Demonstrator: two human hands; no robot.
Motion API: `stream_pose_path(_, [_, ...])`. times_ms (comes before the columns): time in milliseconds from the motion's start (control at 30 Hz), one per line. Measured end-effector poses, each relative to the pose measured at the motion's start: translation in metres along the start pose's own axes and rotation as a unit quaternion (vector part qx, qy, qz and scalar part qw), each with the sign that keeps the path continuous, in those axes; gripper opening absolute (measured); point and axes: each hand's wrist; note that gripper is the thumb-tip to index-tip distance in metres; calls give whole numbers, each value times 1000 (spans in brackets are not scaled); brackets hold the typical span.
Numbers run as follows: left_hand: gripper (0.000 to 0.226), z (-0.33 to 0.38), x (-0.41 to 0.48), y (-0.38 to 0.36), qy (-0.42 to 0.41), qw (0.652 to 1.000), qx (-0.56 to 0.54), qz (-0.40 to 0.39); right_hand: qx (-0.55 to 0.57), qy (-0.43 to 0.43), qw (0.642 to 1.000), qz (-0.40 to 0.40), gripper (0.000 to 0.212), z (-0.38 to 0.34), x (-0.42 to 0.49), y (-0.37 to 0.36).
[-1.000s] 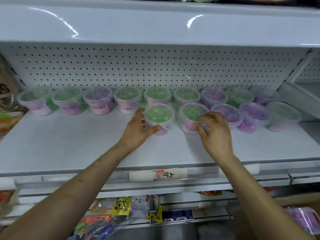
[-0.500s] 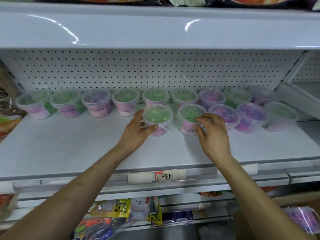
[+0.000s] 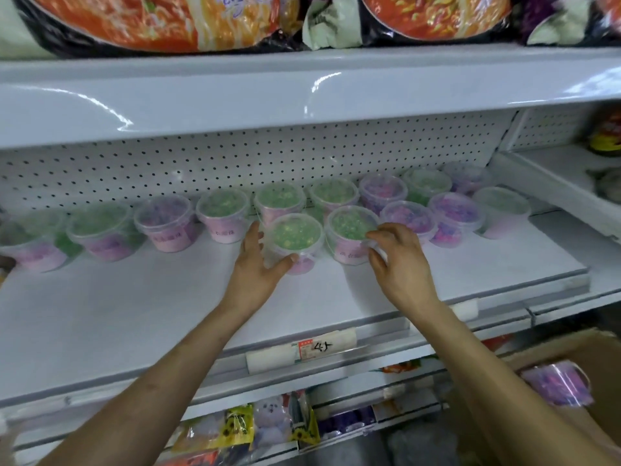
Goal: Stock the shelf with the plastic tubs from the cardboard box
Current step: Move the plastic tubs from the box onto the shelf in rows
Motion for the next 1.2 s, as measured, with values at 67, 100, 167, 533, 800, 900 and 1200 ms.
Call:
stream_pose_path(67, [95, 1, -5, 0, -50, 995, 76, 35, -14, -17, 1000, 3, 29, 0, -12, 3])
stream_pose_path(100, [89, 4, -9, -1, -95, 988, 114, 51, -19, -31, 999, 0, 32, 0, -19, 6])
stream_pose_path(167, [75, 17, -14, -6, -228, 956, 171, 65, -28, -58, 998, -2, 38, -1, -32, 12])
stream_pose_path(533, [75, 71, -35, -123, -431, 855, 259, -129, -185, -190, 964, -19, 61, 5, -116, 86])
stream_pose_path(800, [82, 114, -87, -232, -492, 797, 286, -202, -259, -292, 921, -8, 72, 52, -203, 156])
stream_pose_path(900, [80, 128, -115, -280, -499, 785, 291, -223, -272, -325, 906, -18, 72, 79, -240, 179])
stream_pose_path(1200, [85, 137, -169, -393, -466, 756, 326, -324, -235, -436, 868, -47, 76, 154, -349, 222])
Point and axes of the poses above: each hand's wrist, its own x-axis towards the middle knuckle, its own y-axis out of the back of the hand, z = x × y, and after that the axes turned 4 degrees about y, right-handed
